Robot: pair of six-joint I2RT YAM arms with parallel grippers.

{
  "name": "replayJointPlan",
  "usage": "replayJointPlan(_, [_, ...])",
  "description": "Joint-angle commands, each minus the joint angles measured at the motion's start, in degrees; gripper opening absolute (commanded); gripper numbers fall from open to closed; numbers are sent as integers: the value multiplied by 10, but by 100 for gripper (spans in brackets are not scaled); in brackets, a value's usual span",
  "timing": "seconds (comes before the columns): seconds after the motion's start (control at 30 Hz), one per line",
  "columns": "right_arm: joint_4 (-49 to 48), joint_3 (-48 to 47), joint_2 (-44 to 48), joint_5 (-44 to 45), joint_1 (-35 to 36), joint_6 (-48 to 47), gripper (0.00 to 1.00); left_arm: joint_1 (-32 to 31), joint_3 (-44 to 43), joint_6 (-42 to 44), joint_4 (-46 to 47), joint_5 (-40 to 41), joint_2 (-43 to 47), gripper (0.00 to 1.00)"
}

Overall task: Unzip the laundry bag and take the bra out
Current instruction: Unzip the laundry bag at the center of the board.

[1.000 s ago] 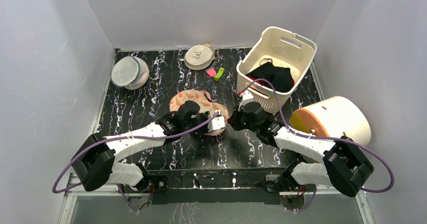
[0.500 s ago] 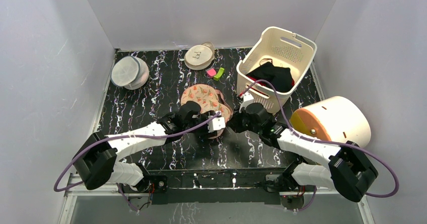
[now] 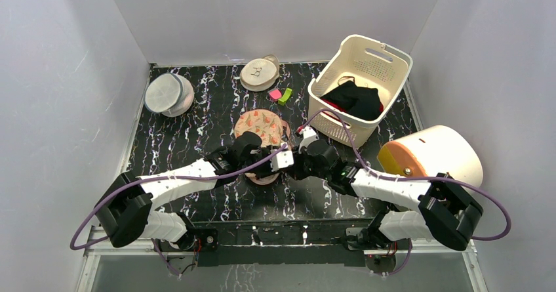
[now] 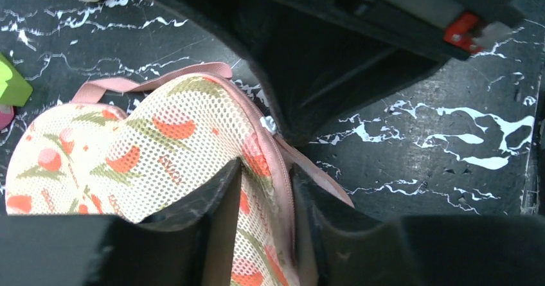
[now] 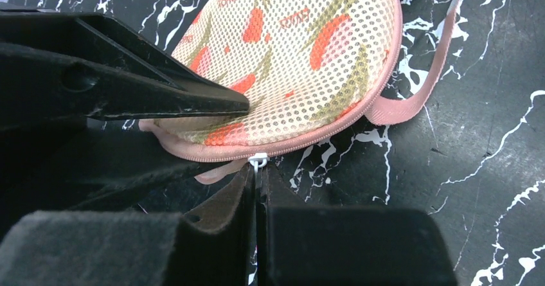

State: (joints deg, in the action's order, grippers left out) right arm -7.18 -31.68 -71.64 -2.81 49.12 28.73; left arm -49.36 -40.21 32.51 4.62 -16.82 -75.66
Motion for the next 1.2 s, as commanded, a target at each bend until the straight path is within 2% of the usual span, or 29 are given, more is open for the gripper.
replayJointPlan(0.0, [-49, -30, 6, 9, 9, 8, 0, -3, -22, 0, 6, 34, 9, 27])
replayJointPlan(0.1, [-44, -29, 10, 13, 9, 5, 0, -3, -20, 5, 6, 41, 14, 18])
replayJointPlan(0.3, [4, -63, -8, 20, 9, -20, 0, -6, -11, 17, 5, 44, 31, 6])
replayJointPlan(0.4, [-1, -57, 0, 36, 8, -23, 0, -7, -10, 22, 3, 47, 34, 0])
replayJointPlan(0.57, [14, -59, -2, 49, -21, -30, 0, -7, -10, 25, -2, 44, 36, 0])
replayJointPlan(0.77, [31, -61, -13, 18, -84, -27, 0, -7, -10, 28, -5, 46, 40, 0])
replayJointPlan(0.93, [13, -60, -8, -36, -79, -22, 0, -8, -11, 28, -6, 44, 39, 0])
replayJointPlan(1.03, [3, -60, -13, -32, -58, -11, 0, -8, -11, 25, -7, 35, 39, 15])
replayJointPlan(1.17, [-20, -58, -18, -23, -28, 7, 0, -8, -8, 25, -7, 15, 39, 44])
